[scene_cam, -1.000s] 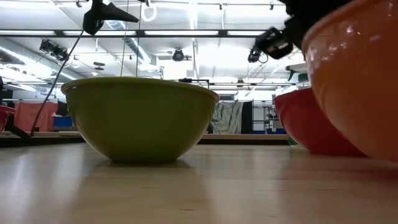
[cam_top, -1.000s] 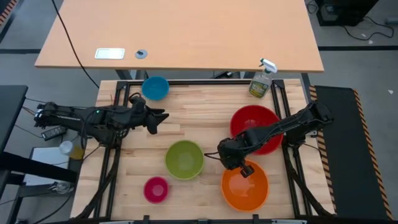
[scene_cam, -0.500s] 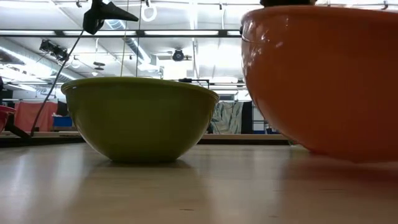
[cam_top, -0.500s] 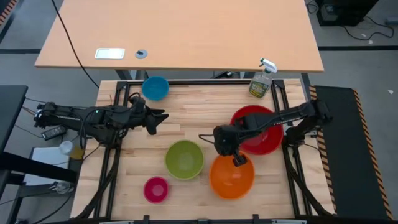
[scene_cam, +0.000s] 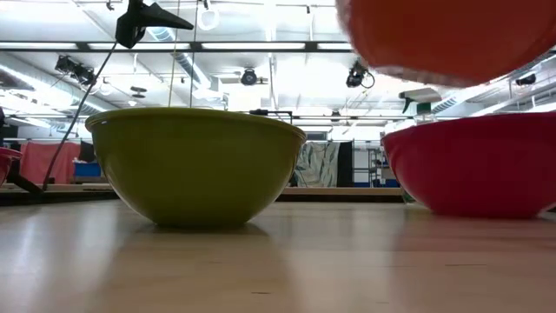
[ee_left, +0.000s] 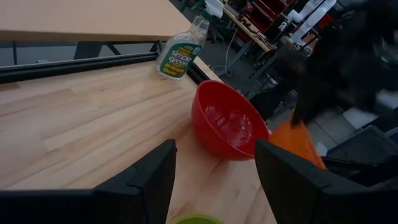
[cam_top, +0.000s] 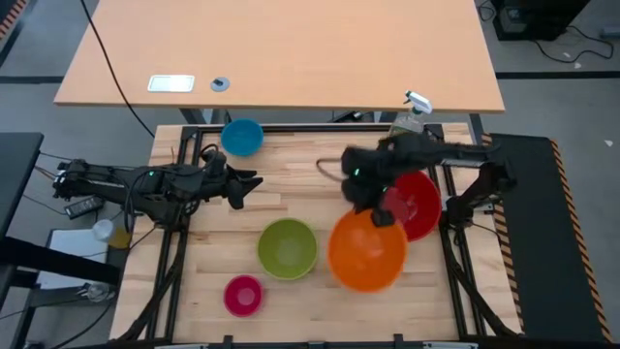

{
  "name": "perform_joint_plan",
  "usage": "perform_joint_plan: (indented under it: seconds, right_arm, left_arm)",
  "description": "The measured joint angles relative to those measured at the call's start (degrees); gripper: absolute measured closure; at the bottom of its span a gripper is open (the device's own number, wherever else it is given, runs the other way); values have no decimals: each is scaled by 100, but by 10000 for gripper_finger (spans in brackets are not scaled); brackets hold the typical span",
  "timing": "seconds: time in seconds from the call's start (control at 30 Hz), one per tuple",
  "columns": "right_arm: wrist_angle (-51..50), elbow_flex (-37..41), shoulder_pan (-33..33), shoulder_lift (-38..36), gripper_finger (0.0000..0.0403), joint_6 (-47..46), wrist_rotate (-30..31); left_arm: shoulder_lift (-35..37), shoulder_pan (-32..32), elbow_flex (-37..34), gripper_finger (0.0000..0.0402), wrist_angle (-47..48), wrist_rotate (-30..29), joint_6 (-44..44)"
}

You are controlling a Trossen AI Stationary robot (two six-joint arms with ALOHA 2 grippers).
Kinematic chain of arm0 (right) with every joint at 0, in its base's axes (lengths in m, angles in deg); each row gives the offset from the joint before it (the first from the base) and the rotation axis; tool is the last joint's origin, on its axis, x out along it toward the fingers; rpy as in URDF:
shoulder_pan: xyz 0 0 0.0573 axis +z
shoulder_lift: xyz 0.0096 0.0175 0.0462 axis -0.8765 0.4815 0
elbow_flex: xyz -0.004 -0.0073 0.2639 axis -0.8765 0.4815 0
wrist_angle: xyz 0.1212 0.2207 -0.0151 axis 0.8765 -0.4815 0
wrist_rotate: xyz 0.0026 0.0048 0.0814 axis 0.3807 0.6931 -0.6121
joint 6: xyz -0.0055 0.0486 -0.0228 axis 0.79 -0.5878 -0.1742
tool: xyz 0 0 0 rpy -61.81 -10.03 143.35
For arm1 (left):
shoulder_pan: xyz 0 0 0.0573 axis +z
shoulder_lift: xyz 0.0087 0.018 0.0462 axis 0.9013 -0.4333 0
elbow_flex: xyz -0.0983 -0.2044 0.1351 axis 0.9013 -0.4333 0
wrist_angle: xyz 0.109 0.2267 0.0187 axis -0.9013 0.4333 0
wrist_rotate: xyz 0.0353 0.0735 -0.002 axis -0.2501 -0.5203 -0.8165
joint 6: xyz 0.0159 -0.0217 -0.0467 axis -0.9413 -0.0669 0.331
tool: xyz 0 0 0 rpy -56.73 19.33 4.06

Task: Nest bowls inside each other
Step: Stack the orange bowl on top of the red bowl

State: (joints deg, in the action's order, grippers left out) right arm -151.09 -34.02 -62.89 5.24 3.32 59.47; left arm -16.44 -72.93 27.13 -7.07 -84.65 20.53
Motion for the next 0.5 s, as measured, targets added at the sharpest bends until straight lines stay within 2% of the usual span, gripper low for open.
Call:
perform_joint_plan:
  seconds: [0.13, 0.27, 0.5]
  right_arm:
    - [-771, -228, -586, -215, 373, 358, 48]
    - [-810, -16, -1351, -594, 371, 491, 209]
    - [-820, 1237, -2607, -1235, 370, 1084, 292]
  left_arm:
    - [-2, 0, -2, 180, 0, 0, -10]
    - [-2, 0, -2, 180, 0, 0, -24]
    - [-2, 0, -2, 180, 2, 0, 21]
